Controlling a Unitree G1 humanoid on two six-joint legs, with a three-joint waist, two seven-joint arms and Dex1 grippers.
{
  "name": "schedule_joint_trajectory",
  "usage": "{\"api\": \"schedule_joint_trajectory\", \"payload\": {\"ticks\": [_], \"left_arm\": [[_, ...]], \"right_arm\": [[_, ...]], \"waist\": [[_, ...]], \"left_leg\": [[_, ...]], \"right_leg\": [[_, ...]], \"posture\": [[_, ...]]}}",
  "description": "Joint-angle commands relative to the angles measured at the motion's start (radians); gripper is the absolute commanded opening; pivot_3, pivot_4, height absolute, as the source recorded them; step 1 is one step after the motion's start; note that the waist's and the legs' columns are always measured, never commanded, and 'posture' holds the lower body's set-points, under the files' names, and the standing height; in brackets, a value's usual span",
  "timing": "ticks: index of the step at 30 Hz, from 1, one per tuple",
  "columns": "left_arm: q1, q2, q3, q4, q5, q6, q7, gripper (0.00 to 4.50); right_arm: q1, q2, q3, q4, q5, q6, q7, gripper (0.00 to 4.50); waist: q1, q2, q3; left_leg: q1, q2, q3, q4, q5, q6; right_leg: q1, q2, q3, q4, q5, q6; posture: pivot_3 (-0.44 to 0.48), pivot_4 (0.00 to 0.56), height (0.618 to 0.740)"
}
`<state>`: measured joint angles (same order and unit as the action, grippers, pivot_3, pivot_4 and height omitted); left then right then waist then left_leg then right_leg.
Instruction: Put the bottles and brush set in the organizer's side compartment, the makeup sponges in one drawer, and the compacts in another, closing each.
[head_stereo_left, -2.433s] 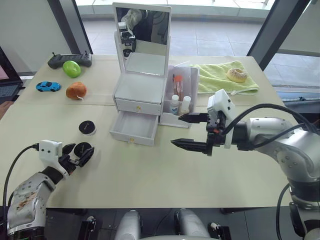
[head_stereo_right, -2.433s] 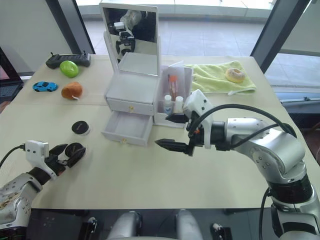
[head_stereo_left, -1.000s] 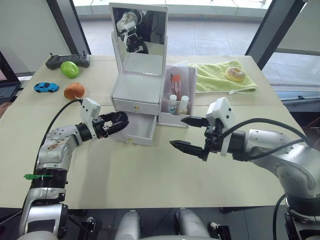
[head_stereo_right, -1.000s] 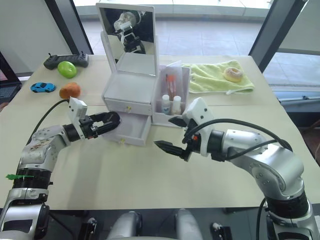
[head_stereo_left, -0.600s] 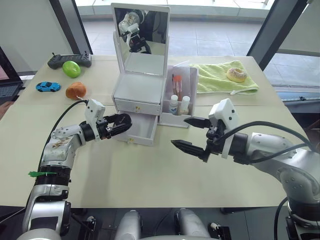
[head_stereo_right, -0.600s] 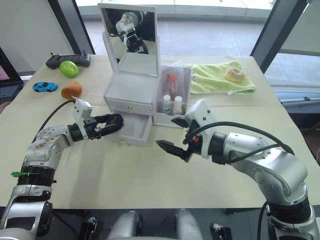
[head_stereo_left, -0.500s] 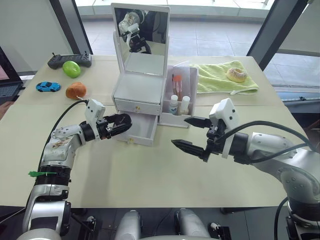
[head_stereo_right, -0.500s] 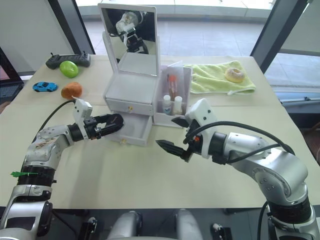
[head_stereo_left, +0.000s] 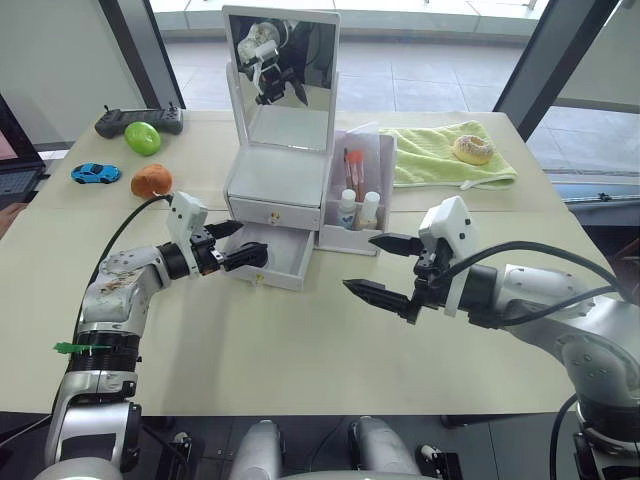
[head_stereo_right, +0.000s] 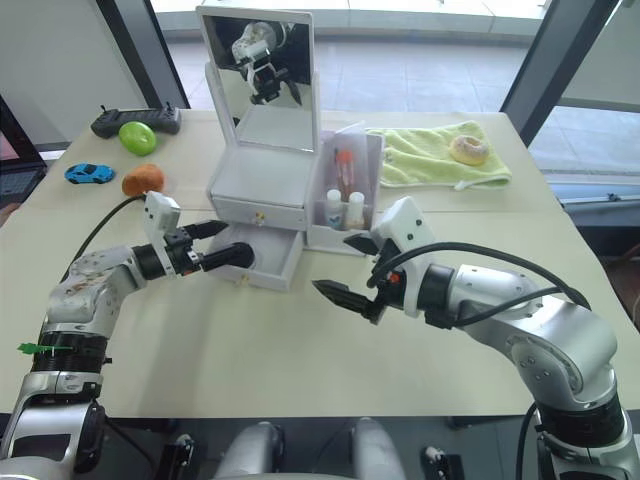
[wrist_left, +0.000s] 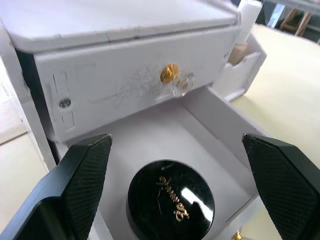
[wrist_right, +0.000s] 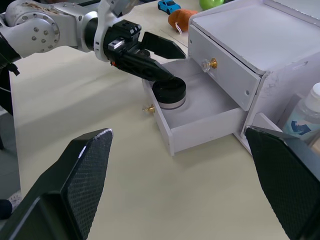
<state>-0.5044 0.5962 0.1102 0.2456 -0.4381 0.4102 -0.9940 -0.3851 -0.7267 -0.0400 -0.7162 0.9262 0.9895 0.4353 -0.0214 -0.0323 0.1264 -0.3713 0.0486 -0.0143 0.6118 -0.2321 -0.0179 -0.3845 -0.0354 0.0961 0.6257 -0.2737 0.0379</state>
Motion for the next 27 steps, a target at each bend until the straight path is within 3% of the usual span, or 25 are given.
{"api": "schedule_joint_trajectory", "payload": {"ticks": [1,5,8,12,16,21,27], "left_arm": [[0.044,0.066,0.075,-0.114,-0.075,0.067,-0.031,4.49],[0.131,0.182,0.151,-0.12,-0.094,0.092,-0.075,4.49],[0.194,0.285,0.227,-0.011,-0.055,0.029,-0.095,4.49],[0.277,0.415,0.314,0.217,0.025,-0.129,-0.099,4.49],[0.318,0.49,0.375,0.442,0.076,-0.27,-0.074,4.49],[0.362,0.526,0.455,0.619,0.09,-0.388,0.003,4.49],[0.424,0.5,0.509,0.646,0.075,-0.423,0.036,4.49]], "right_arm": [[0.035,-0.042,-0.083,-0.018,0.003,-0.021,0.023,4.5],[0.161,-0.105,-0.202,-0.015,-0.009,-0.046,0.073,4.5],[0.332,-0.126,-0.374,0.002,-0.026,-0.096,0.145,4.5],[0.622,-0.1,-0.659,0.07,-0.078,-0.199,0.316,4.5],[0.81,-0.072,-0.854,0.184,-0.142,-0.299,0.44,4.5],[0.896,-0.051,-1.033,0.438,-0.173,-0.411,0.54,4.5],[0.916,-0.044,-1.041,0.587,-0.208,-0.497,0.594,4.5]], "waist": [[0.0,0.0,0.0],[-0.007,0.0,0.0],[-0.007,0.0,0.0],[0.002,-0.001,0.0],[0.005,-0.002,-0.001],[0.005,-0.004,-0.002],[0.003,-0.003,-0.002]], "left_leg": [[0.0,0.0,0.0,0.0,0.0,0.0],[0.001,0.001,0.0,-0.001,0.0,0.0],[0.001,0.001,0.0,-0.002,0.0,0.0],[0.002,0.001,0.001,-0.002,0.0,0.0],[0.004,0.001,0.003,-0.003,0.0,0.0],[0.004,0.001,0.006,-0.005,0.0,0.0],[0.005,0.002,0.008,-0.006,0.0,-0.001]], "right_leg": [[0.0,0.0,0.0,0.0,0.0,0.0],[0.0,0.0,0.0,0.0,0.0,0.0],[0.0,0.001,0.0,0.0,-0.004,0.005],[0.0,0.0,0.0,0.0,-0.007,0.006],[0.0,-0.002,-0.001,-0.001,-0.009,0.005],[-0.001,-0.004,-0.001,-0.001,-0.012,0.0],[-0.001,-0.005,-0.001,0.001,-0.012,0.0]], "posture": [[0.0,0.15,0.74],[0.0,0.15,0.74],[0.0,0.15,0.74],[0.0,0.15,0.74],[0.0,0.15,0.74],[0.0,0.15,0.74],[0.0,0.15,0.74]]}}
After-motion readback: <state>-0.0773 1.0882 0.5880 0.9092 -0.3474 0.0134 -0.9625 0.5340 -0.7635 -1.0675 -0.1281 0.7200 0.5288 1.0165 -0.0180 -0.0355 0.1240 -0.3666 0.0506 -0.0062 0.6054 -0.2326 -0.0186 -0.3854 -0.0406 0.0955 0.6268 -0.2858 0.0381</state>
